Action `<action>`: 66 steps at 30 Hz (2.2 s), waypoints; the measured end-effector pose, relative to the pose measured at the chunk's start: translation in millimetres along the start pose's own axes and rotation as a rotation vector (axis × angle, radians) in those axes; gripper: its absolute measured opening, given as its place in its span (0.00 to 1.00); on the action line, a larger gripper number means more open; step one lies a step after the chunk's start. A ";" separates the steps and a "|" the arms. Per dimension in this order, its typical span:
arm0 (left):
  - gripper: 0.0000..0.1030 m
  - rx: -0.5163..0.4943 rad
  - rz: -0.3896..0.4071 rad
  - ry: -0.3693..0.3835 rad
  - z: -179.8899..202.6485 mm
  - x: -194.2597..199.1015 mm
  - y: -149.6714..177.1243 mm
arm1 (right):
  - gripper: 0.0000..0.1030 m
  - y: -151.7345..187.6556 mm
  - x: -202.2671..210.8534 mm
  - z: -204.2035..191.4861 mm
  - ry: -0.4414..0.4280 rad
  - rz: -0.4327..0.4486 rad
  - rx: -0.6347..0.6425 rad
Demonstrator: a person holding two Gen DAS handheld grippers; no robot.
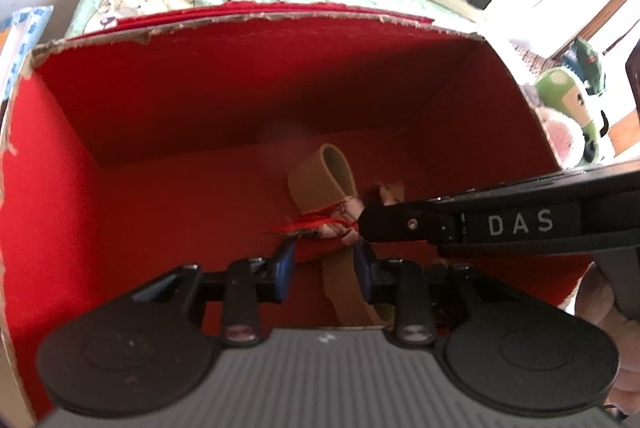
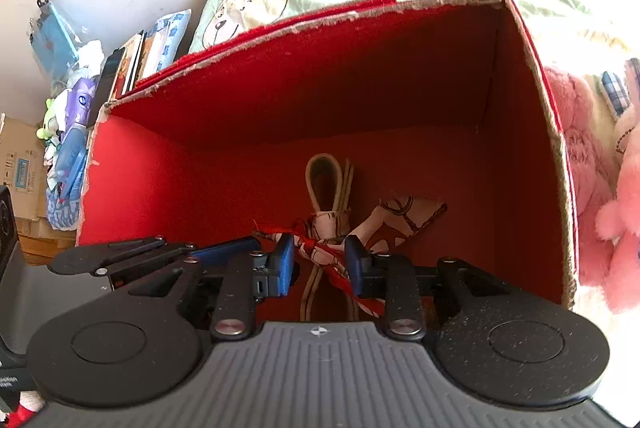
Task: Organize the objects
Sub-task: 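Lower the slipper onto the box floor and open the right gripper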
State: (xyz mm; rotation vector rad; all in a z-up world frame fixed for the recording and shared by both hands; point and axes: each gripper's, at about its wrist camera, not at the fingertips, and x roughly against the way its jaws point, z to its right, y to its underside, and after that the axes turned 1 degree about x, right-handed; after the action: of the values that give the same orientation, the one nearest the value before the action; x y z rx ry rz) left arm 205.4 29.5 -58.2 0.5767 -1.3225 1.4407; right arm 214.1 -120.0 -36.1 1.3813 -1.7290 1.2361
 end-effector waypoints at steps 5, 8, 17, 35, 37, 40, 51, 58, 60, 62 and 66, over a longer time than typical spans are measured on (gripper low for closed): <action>0.32 -0.034 -0.005 -0.061 5.6 -6.8 -2.4 | 0.29 0.7 -4.8 2.0 0.006 0.007 -0.008; 0.33 -0.069 -0.008 -0.096 10.5 -9.7 -1.8 | 0.29 1.2 -6.8 3.6 0.009 0.007 -0.011; 0.44 -0.100 -0.017 -0.111 13.7 -13.6 -4.5 | 0.33 -7.2 -20.4 -3.2 -0.007 -0.033 -0.018; 0.49 -0.109 -0.097 -0.068 7.1 -19.9 -16.3 | 0.23 -15.0 -39.4 -4.6 -0.022 -0.026 -0.165; 0.50 -0.122 -0.108 -0.056 6.4 -18.0 -17.9 | 0.23 -13.1 -39.4 -2.9 -0.024 -0.013 -0.206; 0.51 -0.136 -0.106 -0.060 6.2 -13.0 -19.6 | 0.24 -10.3 -41.9 8.1 -0.057 -0.001 -0.330; 0.53 -0.106 -0.087 -0.074 3.6 -11.0 -21.0 | 0.28 -7.3 -46.6 7.9 -0.077 0.020 -0.391; 0.53 -0.097 -0.068 -0.138 4.6 -8.2 -23.1 | 0.30 -0.5 -32.0 -1.5 -0.070 0.057 -0.289; 0.53 -0.092 -0.059 -0.159 5.5 -6.1 -23.4 | 0.34 3.7 -26.5 -4.0 -0.055 0.071 -0.259; 0.53 -0.082 -0.051 -0.171 6.0 -2.8 -24.2 | 0.34 8.9 -21.9 -5.8 -0.045 0.083 -0.225; 0.54 -0.074 -0.026 -0.192 12.0 6.4 -24.6 | 0.34 19.0 -15.2 -11.5 -0.024 0.110 -0.194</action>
State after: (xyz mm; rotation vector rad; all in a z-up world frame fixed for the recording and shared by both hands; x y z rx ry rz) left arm 221.9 16.9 -39.2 0.6939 -1.5067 1.3349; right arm 199.2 -102.9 -50.5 1.2061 -1.9093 1.0795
